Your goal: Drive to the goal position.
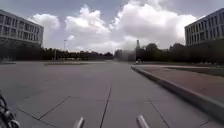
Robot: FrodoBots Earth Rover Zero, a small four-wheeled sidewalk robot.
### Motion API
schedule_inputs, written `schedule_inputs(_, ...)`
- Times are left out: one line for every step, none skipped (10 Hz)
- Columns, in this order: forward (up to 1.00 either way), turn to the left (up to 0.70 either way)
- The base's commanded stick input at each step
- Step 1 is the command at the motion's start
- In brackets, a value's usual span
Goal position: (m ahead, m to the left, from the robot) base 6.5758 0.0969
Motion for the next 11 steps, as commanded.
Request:
schedule_inputs(0.7, -0.29)
schedule_inputs(0.7, -0.02)
schedule_inputs(0.7, 0.0)
schedule_inputs(0.7, 0.0)
schedule_inputs(0.7, 0.0)
schedule_inputs(0.7, 0.0)
schedule_inputs(0.7, 0.0)
schedule_inputs(0.7, 0.0)
schedule_inputs(0.7, 0.0)
schedule_inputs(0.7, 0.0)
schedule_inputs(0.7, 0.0)
